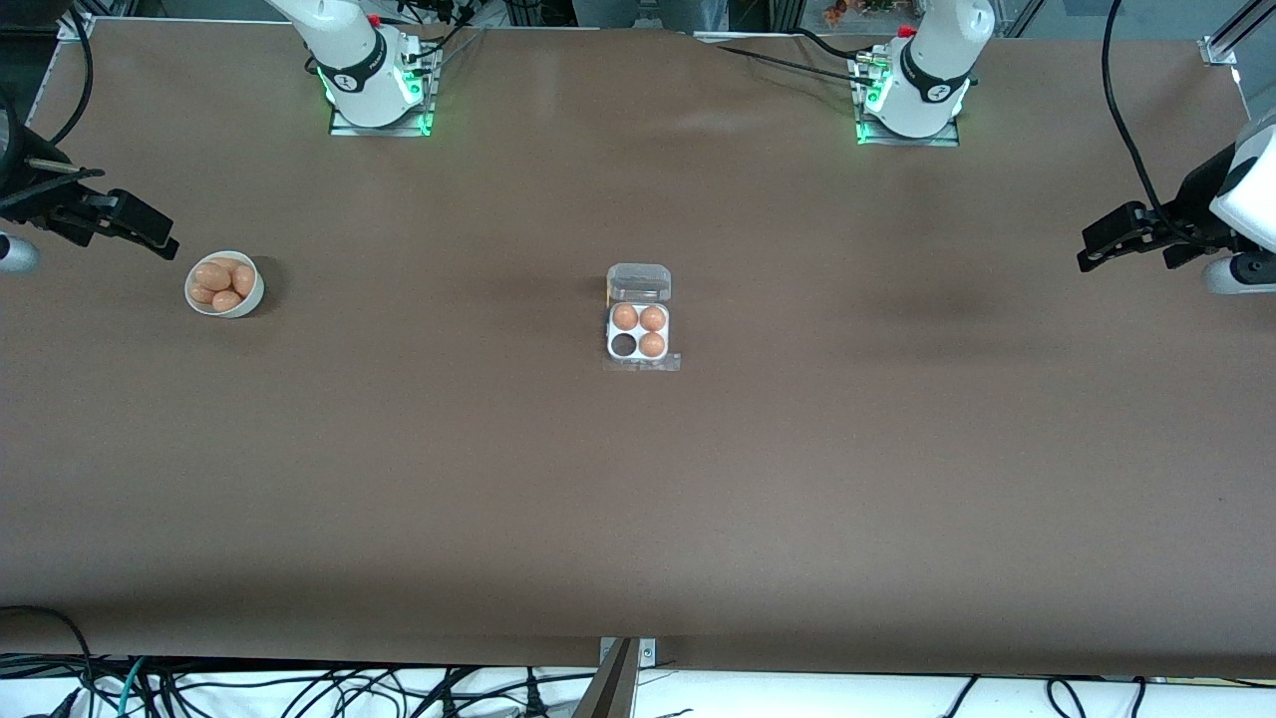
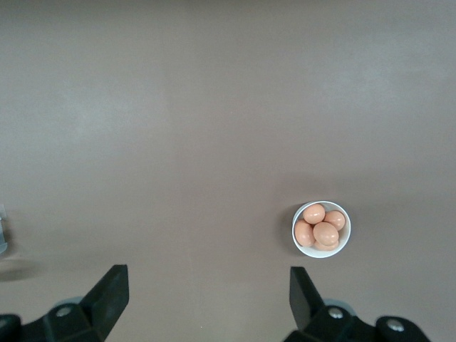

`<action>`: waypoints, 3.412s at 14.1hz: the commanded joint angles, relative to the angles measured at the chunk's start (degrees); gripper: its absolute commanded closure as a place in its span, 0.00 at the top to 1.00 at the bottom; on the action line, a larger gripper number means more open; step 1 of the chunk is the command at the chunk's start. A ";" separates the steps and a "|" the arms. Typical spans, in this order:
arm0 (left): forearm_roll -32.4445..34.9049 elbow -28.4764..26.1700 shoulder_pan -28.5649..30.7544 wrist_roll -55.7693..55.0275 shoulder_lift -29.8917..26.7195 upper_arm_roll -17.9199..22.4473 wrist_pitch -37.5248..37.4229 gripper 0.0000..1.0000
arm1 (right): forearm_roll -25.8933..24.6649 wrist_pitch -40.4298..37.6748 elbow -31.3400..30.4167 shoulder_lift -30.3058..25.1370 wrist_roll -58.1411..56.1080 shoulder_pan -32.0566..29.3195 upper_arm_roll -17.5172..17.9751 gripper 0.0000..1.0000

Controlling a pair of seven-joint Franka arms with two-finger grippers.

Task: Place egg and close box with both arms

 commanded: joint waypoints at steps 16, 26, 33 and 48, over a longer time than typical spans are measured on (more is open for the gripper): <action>-0.84 0.24 0.47 1.44 -0.07 -0.12 -0.68 1.00 | 0.36 -0.79 1.15 0.35 -0.62 -0.27 0.22 1.00; -0.84 0.24 0.38 1.44 -0.07 -0.12 -0.68 1.00 | 0.27 -1.23 0.88 1.75 -1.67 -0.54 -0.21 1.00; -0.84 0.23 0.38 1.44 -0.07 -0.12 -0.68 1.00 | -2.28 -4.31 -1.39 12.82 -10.90 -2.38 -5.48 1.00; -0.84 0.06 0.38 1.44 -0.07 -0.12 -0.77 1.00 | -2.28 43.94 -42.88 8.52 -29.89 -2.47 -18.58 1.00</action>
